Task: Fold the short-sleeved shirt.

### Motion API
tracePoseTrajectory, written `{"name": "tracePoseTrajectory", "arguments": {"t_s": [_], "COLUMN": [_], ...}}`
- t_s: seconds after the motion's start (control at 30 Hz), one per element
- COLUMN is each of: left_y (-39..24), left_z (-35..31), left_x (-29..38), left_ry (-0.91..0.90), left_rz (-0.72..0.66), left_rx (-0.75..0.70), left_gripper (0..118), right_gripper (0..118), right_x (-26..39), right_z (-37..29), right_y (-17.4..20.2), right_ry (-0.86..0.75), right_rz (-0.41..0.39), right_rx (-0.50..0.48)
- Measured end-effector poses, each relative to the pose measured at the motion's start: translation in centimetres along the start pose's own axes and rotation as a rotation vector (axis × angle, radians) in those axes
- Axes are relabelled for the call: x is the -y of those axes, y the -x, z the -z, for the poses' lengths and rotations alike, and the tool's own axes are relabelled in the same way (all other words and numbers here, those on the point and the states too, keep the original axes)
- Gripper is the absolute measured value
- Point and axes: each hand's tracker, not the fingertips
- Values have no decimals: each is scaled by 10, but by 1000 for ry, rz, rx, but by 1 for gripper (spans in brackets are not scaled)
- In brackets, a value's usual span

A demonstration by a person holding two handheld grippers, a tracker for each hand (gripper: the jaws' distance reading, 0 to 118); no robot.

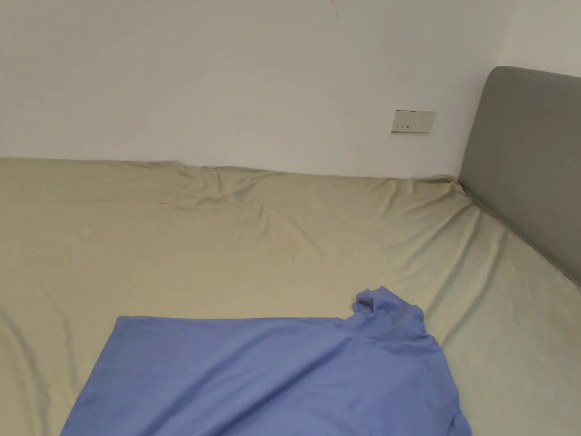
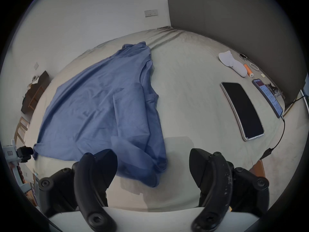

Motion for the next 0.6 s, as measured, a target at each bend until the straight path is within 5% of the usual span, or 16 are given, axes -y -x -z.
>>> {"name": "tracePoseTrajectory", "arguments": {"t_s": [0.07, 0.1, 0.13, 0.17, 0.2, 0.3, 0.47, 0.53, 0.6], "left_y": [3, 3, 4, 4, 4, 2, 5, 3, -1], "left_z": [-22, -35, -47, -54, -61, -66, -42, -24, -5], "left_x": [1, 1, 1, 3, 5, 4, 2, 0, 1], "left_ry": [-66, -91, -126, -152, -171, -162, -128, -87, -46], "left_rz": [-23, -30, -29, -27, -28, -35, -78, -56, -51], "left_rx": [-17, -17, -9, -6, -31, 15, 95, 127, 112], "left_gripper": [60, 23, 0, 1, 1, 0, 0, 23, 87], "right_gripper": [91, 86, 72, 46, 5, 2, 2, 2, 2], "right_x": [2, 3, 3, 5, 6, 14, 19, 19, 18], "right_z": [-17, -26, -35, -42, -47, -50, -46, -46, -46], "right_y": [1, 3, 5, 7, 10, 23, 26, 25, 22], "right_ry": [-71, -89, -101, -116, -137, -167, -134, -138, -145], "right_rz": [25, 23, 16, -2, -26, -60, -20, 17, 30], "right_rx": [-31, -31, -33, -49, -57, 5, -61, -75, -74]}}
